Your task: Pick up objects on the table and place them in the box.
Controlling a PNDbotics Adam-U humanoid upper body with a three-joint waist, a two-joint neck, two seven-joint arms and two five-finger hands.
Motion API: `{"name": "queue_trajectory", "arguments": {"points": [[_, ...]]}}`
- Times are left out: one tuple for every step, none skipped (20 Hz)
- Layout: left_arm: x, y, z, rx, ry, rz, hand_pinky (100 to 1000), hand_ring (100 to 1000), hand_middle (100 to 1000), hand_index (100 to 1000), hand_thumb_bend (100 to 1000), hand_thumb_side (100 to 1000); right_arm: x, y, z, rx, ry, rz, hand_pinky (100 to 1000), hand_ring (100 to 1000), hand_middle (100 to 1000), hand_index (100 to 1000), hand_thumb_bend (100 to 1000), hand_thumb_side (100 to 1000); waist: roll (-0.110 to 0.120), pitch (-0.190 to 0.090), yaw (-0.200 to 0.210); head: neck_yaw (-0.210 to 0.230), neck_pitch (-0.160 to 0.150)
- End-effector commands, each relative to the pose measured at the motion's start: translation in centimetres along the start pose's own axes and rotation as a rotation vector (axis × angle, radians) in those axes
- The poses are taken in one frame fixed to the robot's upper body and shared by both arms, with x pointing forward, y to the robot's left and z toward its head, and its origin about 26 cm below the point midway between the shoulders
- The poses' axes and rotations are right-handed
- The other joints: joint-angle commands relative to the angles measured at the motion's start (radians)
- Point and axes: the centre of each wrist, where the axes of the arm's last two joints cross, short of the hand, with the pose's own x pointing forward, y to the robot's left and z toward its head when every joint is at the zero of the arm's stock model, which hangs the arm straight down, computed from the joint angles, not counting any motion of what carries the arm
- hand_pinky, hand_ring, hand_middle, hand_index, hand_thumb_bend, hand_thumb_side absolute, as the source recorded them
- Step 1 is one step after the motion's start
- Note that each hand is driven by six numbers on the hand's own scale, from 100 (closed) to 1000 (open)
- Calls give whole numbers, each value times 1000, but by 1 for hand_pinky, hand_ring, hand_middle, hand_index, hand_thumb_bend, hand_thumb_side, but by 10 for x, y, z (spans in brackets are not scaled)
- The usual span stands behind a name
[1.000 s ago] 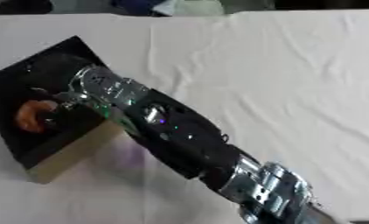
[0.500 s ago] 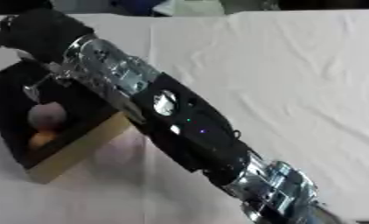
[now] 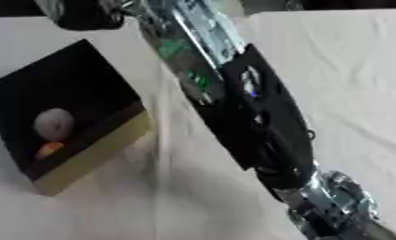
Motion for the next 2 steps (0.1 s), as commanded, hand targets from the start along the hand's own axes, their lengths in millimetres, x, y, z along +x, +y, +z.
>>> {"name": "queue_trajectory", "arguments": {"points": [[5,6,-6,11,-34,-21,729,779,832,817,100,893,-10,-38,13,-134,29,16,831,699,644,824,100,316,7,-20,-4,12,6],[5,6,-6,12,-34,-23,729,779,832,818,100,892,-14,-46,19,-170,44,22,832,696,640,819,100,317,8,-20,-8,16,7]]}}
